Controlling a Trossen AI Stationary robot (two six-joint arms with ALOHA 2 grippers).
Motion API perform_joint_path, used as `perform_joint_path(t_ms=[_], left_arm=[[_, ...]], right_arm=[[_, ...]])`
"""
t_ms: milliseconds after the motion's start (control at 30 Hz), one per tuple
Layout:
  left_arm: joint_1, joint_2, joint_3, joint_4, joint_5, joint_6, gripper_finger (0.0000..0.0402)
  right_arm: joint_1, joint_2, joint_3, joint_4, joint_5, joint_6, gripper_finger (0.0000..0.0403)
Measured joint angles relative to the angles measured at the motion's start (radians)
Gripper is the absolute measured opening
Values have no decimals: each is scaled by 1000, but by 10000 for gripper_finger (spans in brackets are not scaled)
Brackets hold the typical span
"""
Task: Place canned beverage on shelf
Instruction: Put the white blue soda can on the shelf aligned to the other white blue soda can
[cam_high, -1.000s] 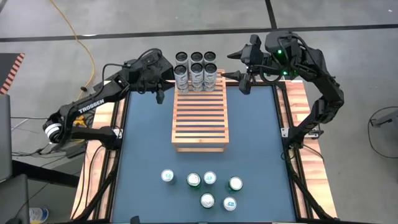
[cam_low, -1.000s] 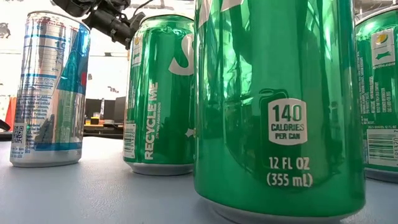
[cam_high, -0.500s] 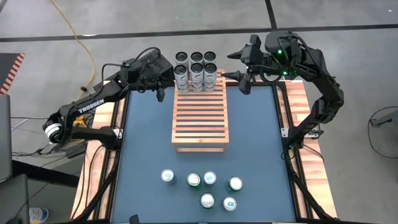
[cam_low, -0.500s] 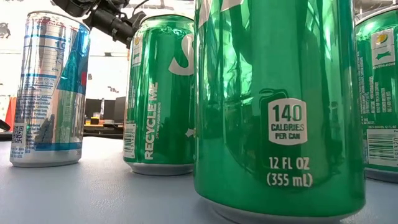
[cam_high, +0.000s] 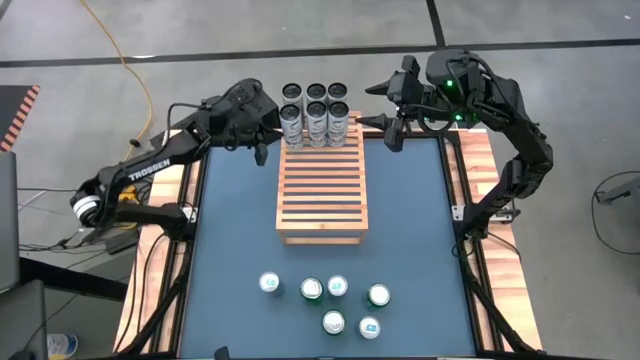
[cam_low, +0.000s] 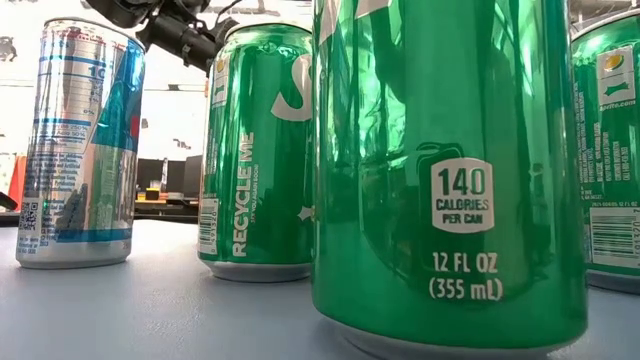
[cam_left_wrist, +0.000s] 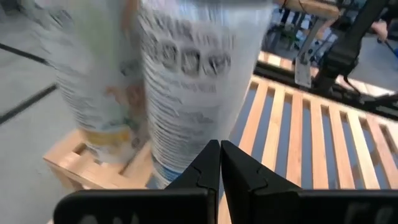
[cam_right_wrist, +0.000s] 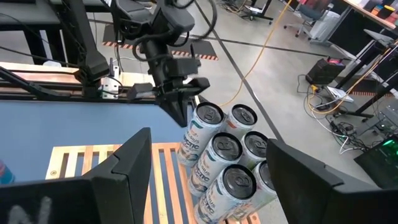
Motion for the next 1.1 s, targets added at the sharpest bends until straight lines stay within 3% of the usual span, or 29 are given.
perform_joint_path(t_ms=[267,733,1100], left_arm=[[-1,78,0,26,-7,-11,0],[-2,78,0,70,-59,-11,0],[-2,73,0,51,-9,-73,0]], right_arm=[[0,0,0,-11,0,0,270],[0,0,0,-35,0,0,270],[0,0,0,-58,0,0,270]])
